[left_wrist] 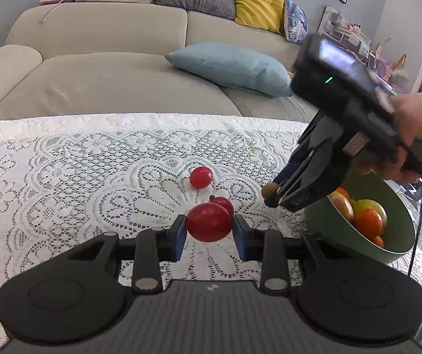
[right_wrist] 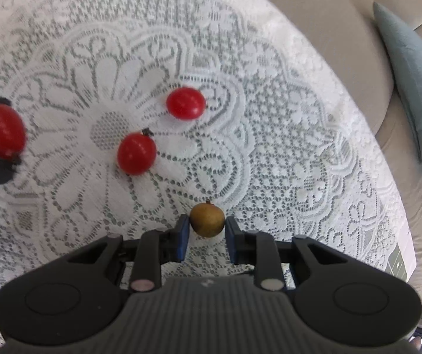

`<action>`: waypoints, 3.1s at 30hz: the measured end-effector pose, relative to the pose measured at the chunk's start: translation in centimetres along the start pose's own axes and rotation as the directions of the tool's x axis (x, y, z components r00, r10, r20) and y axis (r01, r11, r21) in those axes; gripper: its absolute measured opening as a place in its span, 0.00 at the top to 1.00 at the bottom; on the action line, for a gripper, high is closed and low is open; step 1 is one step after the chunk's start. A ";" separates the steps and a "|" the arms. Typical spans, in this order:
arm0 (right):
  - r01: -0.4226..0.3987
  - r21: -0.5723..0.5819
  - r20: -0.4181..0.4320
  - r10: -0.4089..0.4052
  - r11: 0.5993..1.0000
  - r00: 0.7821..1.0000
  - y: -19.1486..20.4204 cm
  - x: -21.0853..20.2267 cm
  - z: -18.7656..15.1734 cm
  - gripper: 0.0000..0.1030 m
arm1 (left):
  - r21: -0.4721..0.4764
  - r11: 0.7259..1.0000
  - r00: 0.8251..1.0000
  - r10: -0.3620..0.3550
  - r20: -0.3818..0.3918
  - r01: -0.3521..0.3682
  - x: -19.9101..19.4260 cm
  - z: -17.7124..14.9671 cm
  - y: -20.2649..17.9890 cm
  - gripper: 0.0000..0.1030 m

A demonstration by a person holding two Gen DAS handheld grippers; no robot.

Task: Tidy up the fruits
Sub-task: 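Carry the tomato and brown fruit over the green colander, then open both grippers to drop the fruits into the colander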

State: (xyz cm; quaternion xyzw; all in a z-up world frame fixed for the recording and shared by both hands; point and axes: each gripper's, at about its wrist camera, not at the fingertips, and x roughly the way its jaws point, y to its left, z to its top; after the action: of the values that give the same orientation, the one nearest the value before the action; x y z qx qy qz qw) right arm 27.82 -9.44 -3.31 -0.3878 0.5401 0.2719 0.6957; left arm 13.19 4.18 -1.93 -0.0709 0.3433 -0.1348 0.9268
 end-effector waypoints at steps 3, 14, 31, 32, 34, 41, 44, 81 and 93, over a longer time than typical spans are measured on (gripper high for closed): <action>-0.008 0.019 0.067 0.006 1.000 0.998 -0.1 -2.1 -0.7 0.78 | -0.002 1.000 1.000 0.003 -0.001 -0.003 0.0 0.0 0.0 0.64; -0.086 0.248 0.405 -0.023 0.965 0.914 -0.6 -9.7 -9.6 0.78 | 0.017 1.000 1.000 -0.002 -0.005 0.002 0.2 -0.1 -0.6 0.64; -0.237 0.716 0.540 -0.306 0.656 0.785 -0.7 -6.8 -25.3 0.78 | 0.146 0.982 0.992 -0.117 -0.048 0.123 2.7 0.7 -8.6 0.64; -0.250 0.721 0.547 -0.310 0.647 0.777 -0.8 -6.7 -25.6 0.78 | 0.156 0.978 0.990 -0.129 -0.048 0.135 2.9 0.8 -9.3 0.64; -0.257 0.726 0.554 -0.320 0.638 0.769 -0.9 -6.5 -25.8 0.78 | 0.173 0.971 0.986 -0.157 -0.047 0.163 3.3 1.2 -10.6 0.64; -0.234 0.727 0.547 -0.338 0.646 0.766 -1.9 -5.1 -25.0 0.78 | 0.251 0.952 0.984 -0.164 -0.072 0.177 5.0 2.0 -13.6 0.64; -0.182 0.715 0.527 -0.349 0.675 0.775 -1.7 -4.7 -24.3 0.78 | 0.288 0.944 0.986 -0.135 -0.097 0.158 5.9 1.8 -14.3 0.64; -0.164 0.669 0.527 -0.307 0.725 0.792 -1.5 -3.5 -23.6 0.77 | 0.422 0.893 0.984 -0.110 -0.138 0.159 6.7 -0.1 -16.7 0.45; -0.184 0.728 0.538 -0.384 0.660 0.750 -0.8 -4.6 -24.7 0.48 | 0.325 0.930 0.985 -0.157 -0.074 0.172 3.7 0.2 -15.0 0.42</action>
State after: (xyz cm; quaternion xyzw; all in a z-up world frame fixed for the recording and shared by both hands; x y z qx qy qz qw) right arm 13.86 -30.31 -1.53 0.0199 0.3003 0.1024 0.9481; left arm 12.98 -11.20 -0.71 0.0600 0.3301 -0.2691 0.9028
